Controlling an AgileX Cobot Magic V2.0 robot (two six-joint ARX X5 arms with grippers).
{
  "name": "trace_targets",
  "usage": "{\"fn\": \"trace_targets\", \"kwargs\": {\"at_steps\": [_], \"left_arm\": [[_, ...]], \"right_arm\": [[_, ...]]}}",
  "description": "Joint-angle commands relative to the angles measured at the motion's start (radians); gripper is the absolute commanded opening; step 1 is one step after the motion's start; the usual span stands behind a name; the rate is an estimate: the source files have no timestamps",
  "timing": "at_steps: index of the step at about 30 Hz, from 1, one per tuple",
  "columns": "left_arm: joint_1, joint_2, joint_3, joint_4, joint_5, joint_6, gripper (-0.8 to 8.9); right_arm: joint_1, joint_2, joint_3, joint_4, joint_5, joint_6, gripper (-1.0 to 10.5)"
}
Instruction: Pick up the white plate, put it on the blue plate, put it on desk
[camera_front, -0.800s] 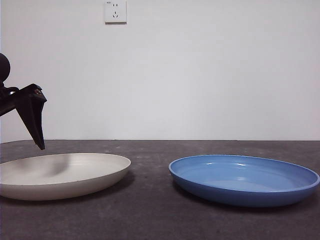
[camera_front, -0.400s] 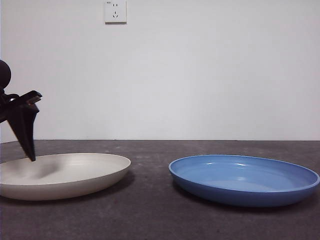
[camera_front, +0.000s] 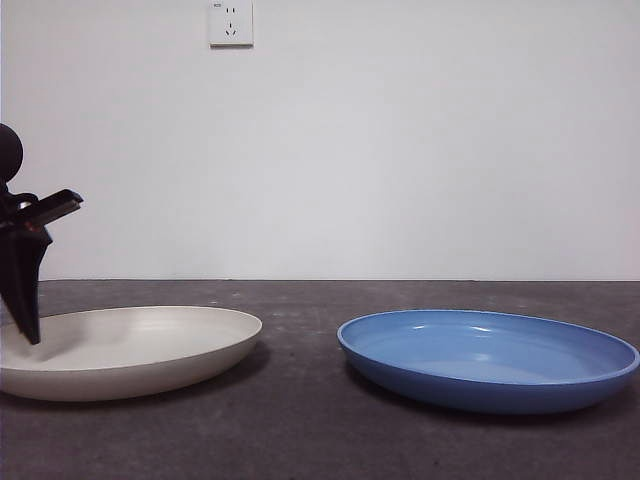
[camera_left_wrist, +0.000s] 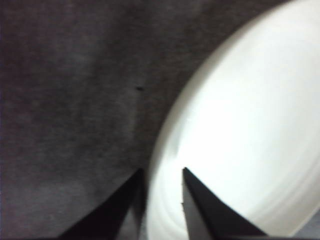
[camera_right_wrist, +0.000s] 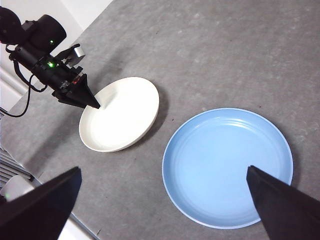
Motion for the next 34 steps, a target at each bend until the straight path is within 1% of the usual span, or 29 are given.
{"fn": "trace_targets", "kwargs": {"at_steps": [1,4,8,12,14,18,20,25,28,34], "left_arm": [[0.002,0.024,0.013,0.004,-0.031,0.008,0.68],[0.002,0.024,0.013,0.009,-0.060,0.009,0.10],[0.002,0.024,0.014,0.015,-0.066,0.011,0.10],[0.002,0.024,0.043,-0.017,-0.052,0.012,0.10],[0.000,0.023,0.076,-0.050,-0.033,0.012,0.10],[-0.021,0.000,0.154,-0.119,0.057,0.011,0.10],[-0.041,-0.019,0.192,-0.147,0.079,0.006,0.10],[-0.130,-0.061,0.288,-0.216,0.081,-0.021,0.10],[-0.200,-0.063,0.343,-0.243,0.080,-0.035,0.10],[-0.363,-0.062,0.384,-0.188,0.075,-0.113,0.10]], "right_arm": [[0.004,0.004,0.017,0.008,-0.003,0.010,6.2],[0.004,0.004,0.017,0.009,-0.004,0.010,6.2],[0.004,0.004,0.017,0.008,-0.004,0.010,6.2],[0.004,0.004,0.017,0.008,-0.003,0.015,6.2],[0.004,0.004,0.021,0.005,0.002,0.022,6.2],[0.004,0.004,0.048,-0.034,0.020,0.026,6.2],[0.004,0.004,0.065,-0.057,0.042,0.029,6.2],[0.004,0.004,0.119,-0.114,0.092,0.029,6.2],[0.004,0.004,0.148,-0.139,0.100,0.031,6.2],[0.004,0.004,0.192,-0.177,0.114,0.037,6.2]]}}
